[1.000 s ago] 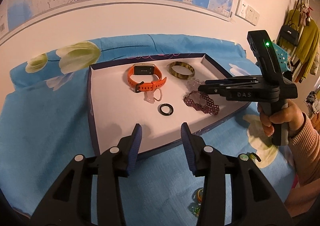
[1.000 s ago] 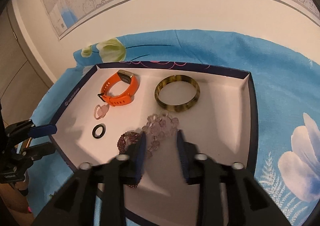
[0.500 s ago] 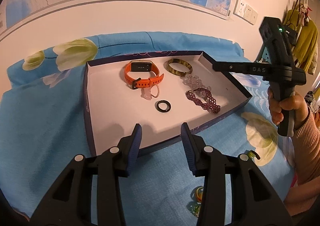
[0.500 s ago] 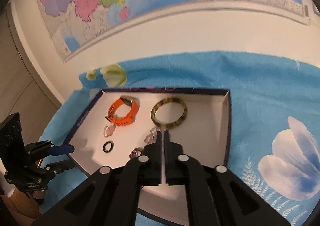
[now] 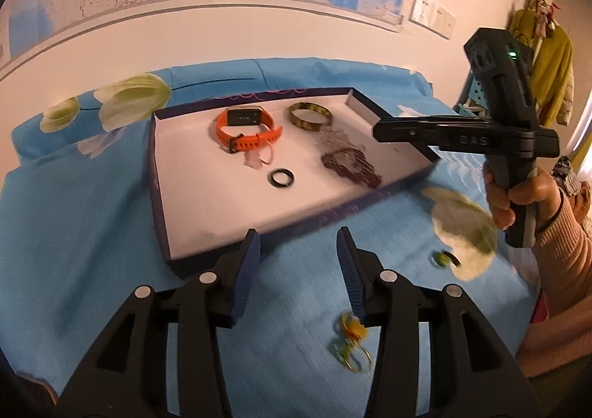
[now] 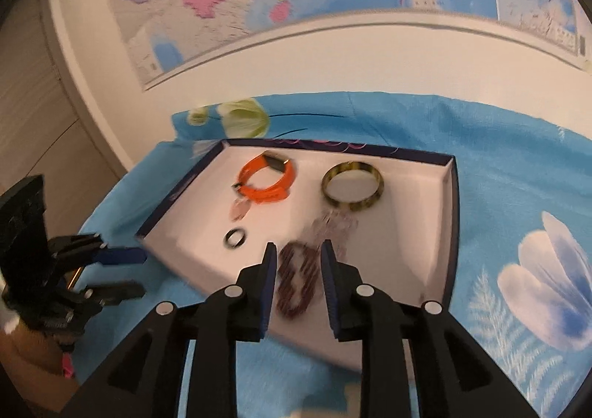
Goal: Organize jewelry
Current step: 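Move both open grippers out of the tray toward the yellow pendant and green item, then grasp the gold-chain pendant with the left gripper while the right gripper grasps the small green item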
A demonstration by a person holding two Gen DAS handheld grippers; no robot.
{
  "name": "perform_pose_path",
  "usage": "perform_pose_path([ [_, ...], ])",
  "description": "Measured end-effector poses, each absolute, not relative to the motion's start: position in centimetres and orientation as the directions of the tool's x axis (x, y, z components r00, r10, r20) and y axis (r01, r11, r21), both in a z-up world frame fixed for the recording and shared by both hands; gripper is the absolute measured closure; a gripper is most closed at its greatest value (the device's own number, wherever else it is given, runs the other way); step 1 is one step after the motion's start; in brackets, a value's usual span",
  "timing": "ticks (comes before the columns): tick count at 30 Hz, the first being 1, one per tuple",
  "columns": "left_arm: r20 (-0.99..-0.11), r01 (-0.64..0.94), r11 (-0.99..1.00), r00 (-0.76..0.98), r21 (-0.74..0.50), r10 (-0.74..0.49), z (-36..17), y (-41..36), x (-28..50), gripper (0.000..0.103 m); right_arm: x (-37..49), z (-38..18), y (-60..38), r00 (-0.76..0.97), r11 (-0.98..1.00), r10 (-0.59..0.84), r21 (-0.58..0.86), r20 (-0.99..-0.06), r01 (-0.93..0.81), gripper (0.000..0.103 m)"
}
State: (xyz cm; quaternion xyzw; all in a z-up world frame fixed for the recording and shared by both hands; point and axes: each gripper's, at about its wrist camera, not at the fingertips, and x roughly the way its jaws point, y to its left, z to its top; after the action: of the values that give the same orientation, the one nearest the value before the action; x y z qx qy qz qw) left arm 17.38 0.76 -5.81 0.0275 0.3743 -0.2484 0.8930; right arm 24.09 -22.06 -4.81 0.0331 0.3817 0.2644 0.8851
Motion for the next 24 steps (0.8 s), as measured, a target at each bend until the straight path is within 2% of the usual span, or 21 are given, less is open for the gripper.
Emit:
perform_pose_path([
  [12,-0.742,0.552,0.829,0.517,-0.092,-0.427,-8.2,-1.0,10.9,0.062,15.8,-5.3,-18.6,0.472,0.762,0.566,0.212,-0.676,-0.612,0.081],
  [17,-0.770,0.537,0.841,0.507,-0.070,-0.387,-9.1,-1.2,10.3,0.083,14.9,-6.2,-15.8,0.414,0.716,0.602,0.232,-0.683,-0.658,0.081],
  [22,-0.769,0.519,0.850,0.507,-0.089,-0.390,-8.8,-0.3,9.8,0.093,14.6,-7.3,-12.8,0.359,0.679,0.615,0.240,-0.702,-0.694,0.081],
  [24,-0.769,0.514,0.853,0.509,-0.089,-0.387,-8.8,-0.1,9.6,0.093,14.8,-7.8,-12.1,0.345,0.675,0.612,0.243,-0.711,-0.697,0.081],
])
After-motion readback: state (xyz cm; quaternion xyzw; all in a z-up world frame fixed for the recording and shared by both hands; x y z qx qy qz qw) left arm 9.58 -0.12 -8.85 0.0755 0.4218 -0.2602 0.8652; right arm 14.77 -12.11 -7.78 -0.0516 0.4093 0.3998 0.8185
